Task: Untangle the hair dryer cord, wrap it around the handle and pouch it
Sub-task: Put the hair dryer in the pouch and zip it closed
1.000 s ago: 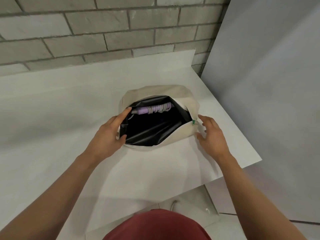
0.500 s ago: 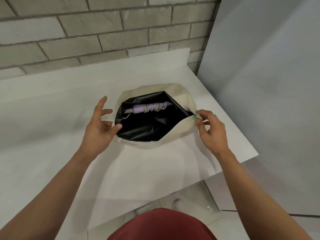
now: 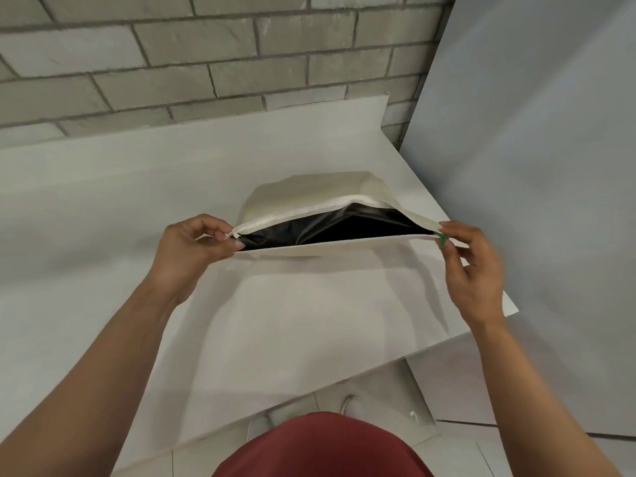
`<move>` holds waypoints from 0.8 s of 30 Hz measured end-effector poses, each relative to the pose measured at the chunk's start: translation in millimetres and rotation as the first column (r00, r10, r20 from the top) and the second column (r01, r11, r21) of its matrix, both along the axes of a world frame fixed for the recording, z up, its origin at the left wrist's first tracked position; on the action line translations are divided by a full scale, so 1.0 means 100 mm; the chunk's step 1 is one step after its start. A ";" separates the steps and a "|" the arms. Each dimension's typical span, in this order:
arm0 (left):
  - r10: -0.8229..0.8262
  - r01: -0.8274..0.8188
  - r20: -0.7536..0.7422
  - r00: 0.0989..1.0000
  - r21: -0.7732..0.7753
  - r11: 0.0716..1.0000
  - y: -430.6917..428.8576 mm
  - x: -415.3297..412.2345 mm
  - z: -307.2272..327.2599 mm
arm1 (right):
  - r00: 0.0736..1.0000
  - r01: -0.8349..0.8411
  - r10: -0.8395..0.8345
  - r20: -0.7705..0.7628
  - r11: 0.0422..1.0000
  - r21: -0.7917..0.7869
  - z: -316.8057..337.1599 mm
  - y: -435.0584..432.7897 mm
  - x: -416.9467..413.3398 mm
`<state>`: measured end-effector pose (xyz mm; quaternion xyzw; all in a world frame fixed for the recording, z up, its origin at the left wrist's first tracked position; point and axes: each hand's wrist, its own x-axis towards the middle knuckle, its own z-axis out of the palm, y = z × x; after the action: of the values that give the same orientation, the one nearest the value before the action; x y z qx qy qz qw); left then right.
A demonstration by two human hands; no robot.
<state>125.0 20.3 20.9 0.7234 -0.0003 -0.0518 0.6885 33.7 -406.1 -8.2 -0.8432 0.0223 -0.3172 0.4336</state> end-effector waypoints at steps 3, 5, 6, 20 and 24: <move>-0.037 0.018 -0.100 0.994 -0.182 0.983 0.05 0.00 0.00 | 1.000 -0.002 0.002 -0.009 1.000 0.009 0.00 -0.02 -0.10; 0.004 -0.056 -0.170 0.985 -0.307 0.950 0.04 0.01 -0.04 | 0.999 0.022 -0.024 -0.043 0.999 -0.033 0.00 0.00 -0.16; 0.029 -0.111 -0.213 0.977 -0.382 0.918 0.03 0.01 -0.07 | 0.997 0.040 -0.043 -0.057 0.997 -0.062 -0.01 0.02 -0.19; 0.235 -0.198 -0.038 0.971 0.416 0.887 0.16 -0.08 -0.21 | 0.991 -0.131 0.127 -0.032 0.947 -0.294 -0.05 -0.02 -0.30; -0.017 0.161 -0.283 0.959 0.495 0.854 0.31 -0.14 -0.04 | 0.988 -0.157 0.152 -0.039 0.943 -0.294 0.03 0.05 -0.26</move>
<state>111.2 51.0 17.0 0.8660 0.0729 -0.1794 0.4611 7.8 -401.0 -5.1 -0.9001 -0.0880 -0.2754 0.3259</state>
